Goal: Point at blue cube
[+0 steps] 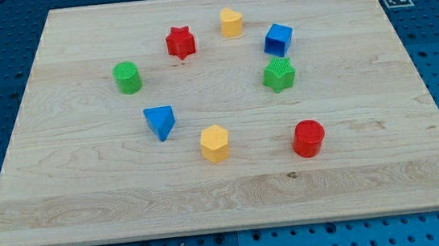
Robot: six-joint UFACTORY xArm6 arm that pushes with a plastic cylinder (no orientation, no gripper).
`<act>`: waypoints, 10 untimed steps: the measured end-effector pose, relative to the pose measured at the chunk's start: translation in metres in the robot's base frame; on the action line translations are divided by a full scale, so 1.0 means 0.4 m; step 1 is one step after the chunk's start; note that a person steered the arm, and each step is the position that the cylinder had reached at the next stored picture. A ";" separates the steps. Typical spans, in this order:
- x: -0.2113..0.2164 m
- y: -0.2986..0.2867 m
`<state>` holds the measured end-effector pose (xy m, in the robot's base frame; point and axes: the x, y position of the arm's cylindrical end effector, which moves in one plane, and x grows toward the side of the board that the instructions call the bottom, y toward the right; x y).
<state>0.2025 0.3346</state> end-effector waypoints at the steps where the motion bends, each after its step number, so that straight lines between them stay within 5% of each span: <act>1: 0.004 -0.001; 4: -0.005 -0.060; 6: 0.191 -0.359; 8: 0.363 -0.369; 10: 0.307 -0.423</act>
<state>0.3254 0.1652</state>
